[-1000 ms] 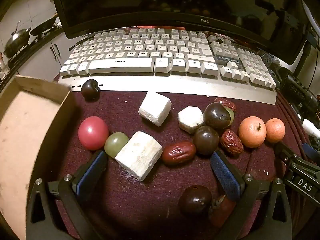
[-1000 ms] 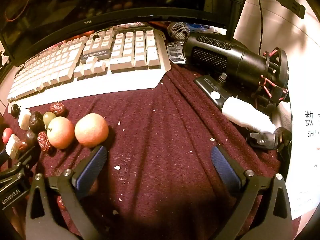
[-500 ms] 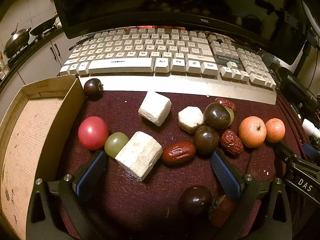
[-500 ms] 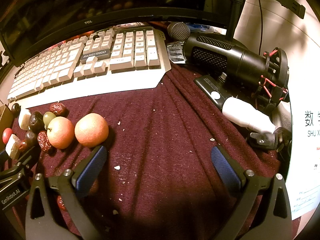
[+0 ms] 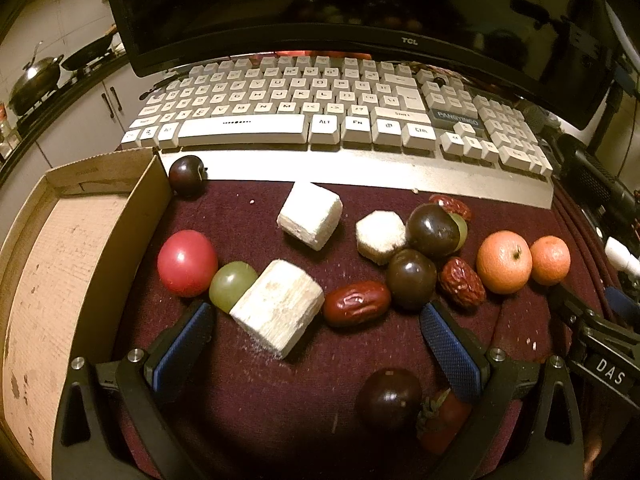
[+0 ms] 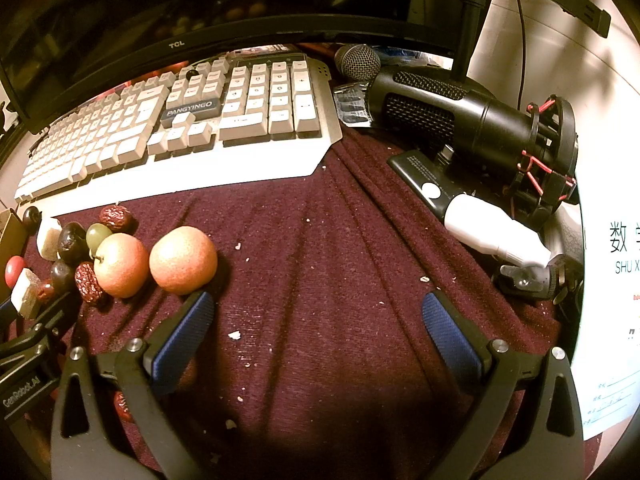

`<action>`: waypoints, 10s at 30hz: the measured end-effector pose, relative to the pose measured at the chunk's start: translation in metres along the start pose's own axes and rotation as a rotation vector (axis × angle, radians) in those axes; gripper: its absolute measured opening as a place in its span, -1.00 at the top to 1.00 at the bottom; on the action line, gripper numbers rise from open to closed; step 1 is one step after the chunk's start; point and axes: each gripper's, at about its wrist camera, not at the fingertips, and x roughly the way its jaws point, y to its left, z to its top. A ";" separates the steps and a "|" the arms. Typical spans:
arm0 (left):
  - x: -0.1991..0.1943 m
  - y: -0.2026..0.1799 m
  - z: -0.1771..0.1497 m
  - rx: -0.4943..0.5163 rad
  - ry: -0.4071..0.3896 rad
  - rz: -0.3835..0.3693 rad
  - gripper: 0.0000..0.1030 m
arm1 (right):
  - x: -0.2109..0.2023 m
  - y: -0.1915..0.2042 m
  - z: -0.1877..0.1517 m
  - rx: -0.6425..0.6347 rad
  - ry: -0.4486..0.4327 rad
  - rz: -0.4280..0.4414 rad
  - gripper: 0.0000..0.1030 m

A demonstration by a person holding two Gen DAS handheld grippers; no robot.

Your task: Organize fruits

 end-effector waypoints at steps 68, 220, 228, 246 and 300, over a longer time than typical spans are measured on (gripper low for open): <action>-0.065 0.008 -0.040 0.158 -0.121 -0.068 -0.99 | -0.043 0.019 -0.004 -0.205 -0.110 0.156 -1.00; -0.147 0.149 -0.068 -0.037 -0.305 0.165 -0.57 | -0.096 0.048 -0.005 -0.148 -0.189 0.435 -0.56; -0.115 0.057 -0.063 0.118 -0.250 -0.072 -0.58 | -0.065 -0.001 0.008 -0.074 -0.109 0.403 -0.56; -0.052 0.010 -0.050 0.184 -0.124 -0.201 -0.49 | -0.024 0.049 0.018 -0.285 -0.013 0.428 -0.56; -0.113 0.041 -0.048 0.077 -0.193 -0.145 0.53 | -0.050 0.052 0.018 -0.228 -0.130 0.418 0.27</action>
